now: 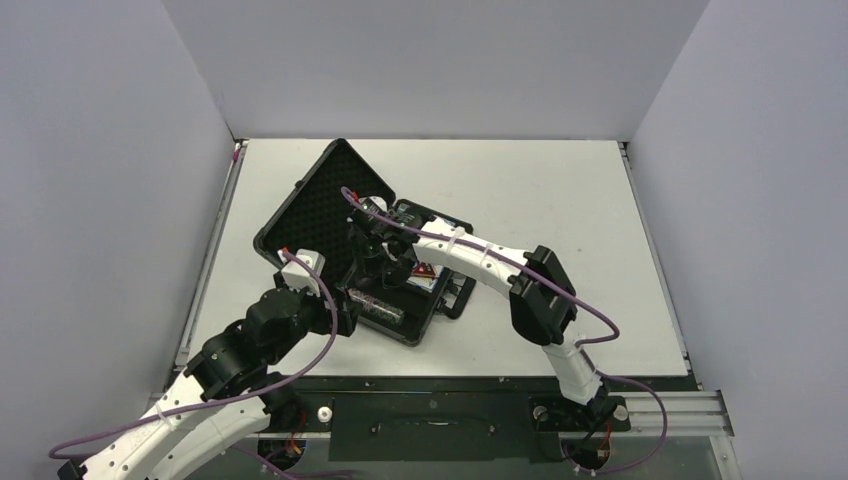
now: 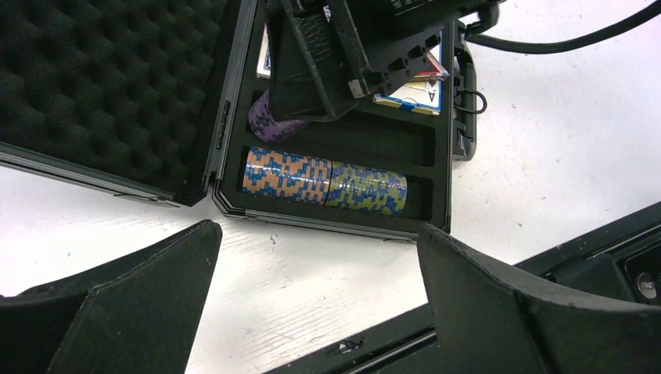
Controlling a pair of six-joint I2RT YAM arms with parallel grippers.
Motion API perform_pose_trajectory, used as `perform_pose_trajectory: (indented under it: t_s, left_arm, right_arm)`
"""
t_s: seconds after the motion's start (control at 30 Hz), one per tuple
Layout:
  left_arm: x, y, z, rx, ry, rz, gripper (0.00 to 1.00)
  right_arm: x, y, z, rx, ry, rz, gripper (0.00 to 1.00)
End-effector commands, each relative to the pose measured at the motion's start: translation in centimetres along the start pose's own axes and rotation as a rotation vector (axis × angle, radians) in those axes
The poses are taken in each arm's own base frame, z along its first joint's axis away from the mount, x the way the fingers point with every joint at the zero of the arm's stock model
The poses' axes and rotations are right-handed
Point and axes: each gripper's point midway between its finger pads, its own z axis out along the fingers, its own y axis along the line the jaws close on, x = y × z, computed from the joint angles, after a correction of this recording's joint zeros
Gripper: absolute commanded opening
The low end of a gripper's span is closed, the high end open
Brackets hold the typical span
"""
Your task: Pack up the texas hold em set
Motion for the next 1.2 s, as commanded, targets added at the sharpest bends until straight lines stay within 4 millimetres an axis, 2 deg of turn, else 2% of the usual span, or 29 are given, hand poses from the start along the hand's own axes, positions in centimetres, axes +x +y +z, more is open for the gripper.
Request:
perform_pose_trajectory:
  t_s: [0.0,0.23,0.4,0.6,0.8,0.87,0.93,1.0,1.07,1.17]
  left_arm:
    - [-2.0,-0.7,-0.7,0.017,-0.046,-0.022,0.96]
    - [-1.9,-0.7,-0.7,0.017,-0.043,-0.022,0.96]
    - [-1.9,-0.6,-0.6,0.013,-0.041,-0.020,0.96]
    - [-2.0,-0.6,-0.5,0.010,-0.042,-0.018,0.96]
    - [-1.9,-0.5,-0.5,0.007,-0.039,-0.016,0.96]
    - [-1.9,-0.5,-0.6,0.008,-0.041,-0.017,0.96]
    - [-1.9,-0.5,-0.6,0.007,-0.042,-0.019,0.96]
    - [-2.0,-0.5,-0.7,0.008,-0.044,-0.021,0.96]
    - [-2.0,-0.5,-0.7,0.007,-0.044,-0.022,0.96]
    - [-1.9,-0.4,-0.7,0.004,-0.041,-0.022,0.96]
  right_arm:
    - [-3.5,2.8,-1.0,-0.088,-0.111,0.041,0.00]
    - [-3.4,2.2,0.2,-0.063,-0.118,0.068,0.00]
    - [-2.9,1.4,0.1,-0.035,-0.119,0.072,0.00]
    - [-0.5,-0.4,0.0,0.017,-0.081,0.082,0.00]
    - [1.0,-2.6,0.0,0.114,-0.049,0.098,0.00]
    - [1.3,-3.0,-0.2,0.130,-0.042,0.102,0.08]
    - [1.6,-3.3,-0.5,0.138,-0.040,0.108,0.22]
    - [1.9,-3.5,-0.7,0.146,-0.036,0.113,0.32]
    - [2.1,-3.8,-0.9,0.158,-0.031,0.113,0.39]
    - [2.5,-4.3,-1.3,0.176,-0.023,0.112,0.46]
